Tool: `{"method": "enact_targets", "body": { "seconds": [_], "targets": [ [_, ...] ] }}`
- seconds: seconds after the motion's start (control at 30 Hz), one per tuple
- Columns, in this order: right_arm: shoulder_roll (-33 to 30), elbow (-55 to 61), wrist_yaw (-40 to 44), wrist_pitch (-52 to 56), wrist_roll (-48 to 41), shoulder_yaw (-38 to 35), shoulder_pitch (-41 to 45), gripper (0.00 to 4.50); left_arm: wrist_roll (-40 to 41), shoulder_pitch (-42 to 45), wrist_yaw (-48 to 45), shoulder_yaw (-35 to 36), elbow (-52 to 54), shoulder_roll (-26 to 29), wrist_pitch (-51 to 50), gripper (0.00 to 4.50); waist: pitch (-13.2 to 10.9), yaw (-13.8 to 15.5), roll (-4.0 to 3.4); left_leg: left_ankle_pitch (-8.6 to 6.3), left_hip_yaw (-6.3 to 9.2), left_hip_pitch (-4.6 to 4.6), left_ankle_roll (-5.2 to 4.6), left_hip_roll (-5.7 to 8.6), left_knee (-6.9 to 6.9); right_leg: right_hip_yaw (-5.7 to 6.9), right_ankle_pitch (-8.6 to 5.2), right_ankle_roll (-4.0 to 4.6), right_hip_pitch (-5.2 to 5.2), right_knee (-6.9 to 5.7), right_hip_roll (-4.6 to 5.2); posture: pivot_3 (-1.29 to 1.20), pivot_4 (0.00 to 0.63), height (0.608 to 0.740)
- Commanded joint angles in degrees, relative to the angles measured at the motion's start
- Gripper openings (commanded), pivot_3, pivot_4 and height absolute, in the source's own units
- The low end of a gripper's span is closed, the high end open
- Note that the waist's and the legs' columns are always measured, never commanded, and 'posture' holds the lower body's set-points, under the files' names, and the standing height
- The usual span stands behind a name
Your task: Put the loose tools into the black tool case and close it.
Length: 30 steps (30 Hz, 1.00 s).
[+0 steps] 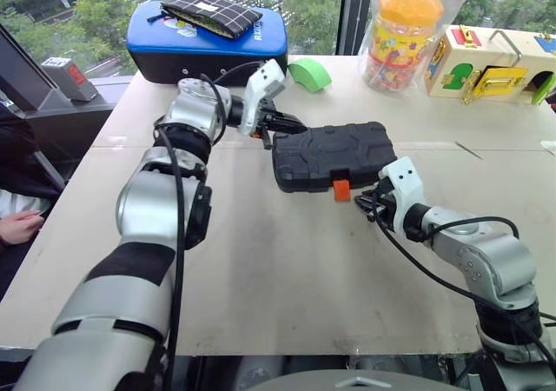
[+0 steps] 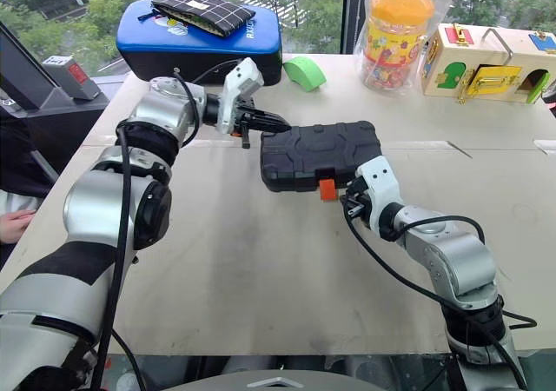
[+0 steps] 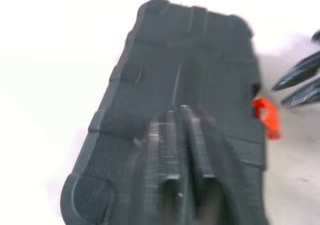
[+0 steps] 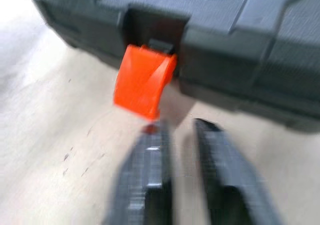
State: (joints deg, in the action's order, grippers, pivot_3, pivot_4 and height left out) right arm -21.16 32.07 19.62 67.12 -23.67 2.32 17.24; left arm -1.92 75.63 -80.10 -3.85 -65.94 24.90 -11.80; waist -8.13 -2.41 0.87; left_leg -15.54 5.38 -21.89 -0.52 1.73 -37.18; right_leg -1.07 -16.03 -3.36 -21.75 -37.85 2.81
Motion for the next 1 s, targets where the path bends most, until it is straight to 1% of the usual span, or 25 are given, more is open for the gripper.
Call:
{"method": "enact_targets", "body": {
  "seconds": [0.03,0.1,0.13,0.17,0.2,0.23,0.27,0.3,0.37,0.4,0.5,0.53,0.6,0.63,0.7,0.77,0.87,1.0],
  "targets": [
    [-1.8,5.2,-0.5,-0.5,-1.1,-5.6,1.0,2.64,5.3,-7.7,5.8,4.7,16.7,1.2,-10.7,2.14,0.0,0.0,0.00,0.00,0.02,-0.01,0.00,-0.05,0.00,-0.01,0.00,0.00,0.00,0.00,0.00,0.00,0.150,0.740],
    [-2.4,4.4,-3.4,-1.2,1.1,-8.0,2.7,3.71,7.1,-13.8,13.2,7.6,28.1,0.4,-17.9,3.19,0.0,0.0,0.00,0.00,0.06,-0.02,0.00,-0.10,-0.03,-0.03,0.00,0.00,0.00,-0.03,0.04,0.00,0.150,0.740],
    [-2.6,3.7,-4.6,-1.5,2.0,-8.9,3.5,4.07,7.8,-16.1,16.6,8.8,32.8,-0.1,-21.1,3.52,0.0,0.1,0.00,0.00,0.07,-0.02,0.01,-0.11,-0.04,-0.04,0.00,0.00,0.00,-0.02,0.05,0.00,0.150,0.740],
    [-2.9,3.0,-5.1,-1.2,2.1,-9.9,4.6,4.02,8.9,-18.8,20.7,10.6,38.5,-1.2,-24.0,3.95,0.0,0.1,0.00,0.02,0.07,-0.02,0.03,-0.11,-0.03,-0.08,0.00,0.00,-0.01,-0.03,0.09,0.00,0.150,0.740],
    [-3.7,2.1,-5.3,-0.8,2.5,-10.5,5.8,3.81,9.6,-21.1,24.9,12.2,43.4,-2.4,-26.3,3.98,0.0,0.2,0.00,0.05,0.09,-0.04,0.09,-0.10,-0.05,-0.07,0.00,0.00,-0.01,-0.02,0.08,0.00,0.150,0.740],
    [-3.9,-0.1,-6.8,-0.4,3.7,-11.1,7.6,3.76,10.2,-23.0,29.8,14.2,47.8,-4.0,-29.0,3.69,0.0,0.4,0.01,0.12,0.09,-0.03,0.21,-0.10,-0.07,-0.08,0.00,0.00,-0.01,-0.03,0.11,0.00,0.150,0.740],
    [-4.3,-2.1,-7.6,-0.4,4.5,-11.3,9.1,3.27,10.4,-24.5,33.8,15.4,51.2,-5.2,-31.0,3.41,0.0,0.5,0.03,0.13,0.09,-0.03,0.23,-0.08,-0.08,-0.09,0.00,0.00,0.00,-0.03,0.12,0.00,0.150,0.740],
    [-5.4,-4.8,-8.3,-1.2,6.4,-10.3,10.6,2.70,10.1,-25.9,38.3,16.6,53.7,-6.5,-32.1,2.87,0.0,0.6,0.04,0.14,0.09,-0.02,0.24,-0.07,-0.12,-0.09,0.01,0.00,0.01,-0.02,0.13,0.00,0.150,0.740],
    [-7.6,-10.7,-9.3,-3.0,9.7,-7.7,13.4,1.80,9.2,-28.2,45.8,17.9,57.3,-8.8,-33.8,2.02,0.0,1.0,0.05,0.14,0.02,0.04,0.25,-0.03,-0.12,-0.15,0.01,0.01,0.01,-0.02,0.19,0.00,0.150,0.740],
    [-8.8,-14.2,-9.4,-4.3,11.7,-5.5,14.9,1.31,8.1,-29.5,48.7,17.4,58.7,-9.5,-33.1,1.49,0.0,1.0,0.03,0.15,0.00,0.05,0.25,-0.01,-0.12,-0.17,0.01,0.01,0.00,0.01,0.20,0.00,0.150,0.740],
    [-9.5,-23.5,-9.2,-7.0,14.9,-1.1,19.1,0.01,5.7,-32.1,56.0,16.1,60.0,-10.5,-32.7,0.23,0.0,0.9,0.02,0.15,-0.28,0.20,0.26,0.00,-0.03,-0.38,0.01,0.01,0.00,0.03,0.22,0.00,0.150,0.740],
    [-9.4,-26.3,-9.0,-7.7,15.9,0.1,20.2,0.00,5.4,-32.6,58.0,16.0,60.1,-10.8,-32.7,0.11,0.0,0.8,0.02,0.15,-0.30,0.20,0.26,-0.01,-0.03,-0.39,0.01,0.01,-0.01,0.04,0.21,0.00,0.150,0.740],
    [-10.1,-32.3,-7.0,-9.5,18.2,4.1,22.7,0.00,4.1,-33.9,59.3,13.5,59.9,-10.2,-32.2,0.11,0.0,0.7,0.02,0.16,-0.29,0.17,0.27,-0.03,-0.02,-0.39,0.01,0.01,-0.06,0.03,0.20,0.00,0.150,0.740],
    [-10.0,-34.0,-6.0,-10.0,18.2,4.7,23.7,0.00,4.0,-34.2,59.7,12.9,59.6,-10.1,-32.1,0.11,0.0,0.6,0.02,0.16,-0.30,0.16,0.28,-0.02,-0.02,-0.40,0.01,0.01,-0.07,0.00,0.20,0.00,0.150,0.740],
    [-7.2,-41.4,-4.3,-10.5,18.2,6.2,29.6,0.00,4.8,-35.3,57.3,10.1,57.2,-9.9,-32.4,0.11,0.0,0.6,0.01,0.16,-0.29,0.14,0.28,-0.02,0.00,-0.38,0.01,0.01,-0.08,0.01,0.21,0.00,0.150,0.740],
    [-5.1,-47.1,-2.0,-11.2,17.9,7.6,32.8,0.00,5.7,-36.5,53.6,6.8,56.6,-9.1,-32.3,0.11,0.1,0.3,0.01,0.16,-0.34,0.13,0.29,-0.02,0.02,-0.41,0.01,0.01,-0.09,0.00,0.23,0.00,0.150,0.740],
    [-3.2,-51.8,1.3,-11.7,17.2,7.6,34.2,0.00,7.8,-37.3,50.3,4.8,57.7,-9.1,-33.7,0.11,0.1,0.5,0.09,0.16,-0.32,0.14,0.29,-0.02,0.03,-0.40,0.01,0.01,-0.08,0.01,0.24,0.00,0.150,0.740],
    [-0.8,-51.7,6.7,-7.4,12.0,3.5,35.4,0.00,10.5,-38.0,46.8,2.6,60.4,-9.4,-35.6,0.11,0.2,0.4,0.04,0.15,-0.26,0.13,0.30,-0.01,0.07,-0.35,0.01,0.02,-0.06,0.03,0.30,0.00,0.150,0.740]
  ]
}}
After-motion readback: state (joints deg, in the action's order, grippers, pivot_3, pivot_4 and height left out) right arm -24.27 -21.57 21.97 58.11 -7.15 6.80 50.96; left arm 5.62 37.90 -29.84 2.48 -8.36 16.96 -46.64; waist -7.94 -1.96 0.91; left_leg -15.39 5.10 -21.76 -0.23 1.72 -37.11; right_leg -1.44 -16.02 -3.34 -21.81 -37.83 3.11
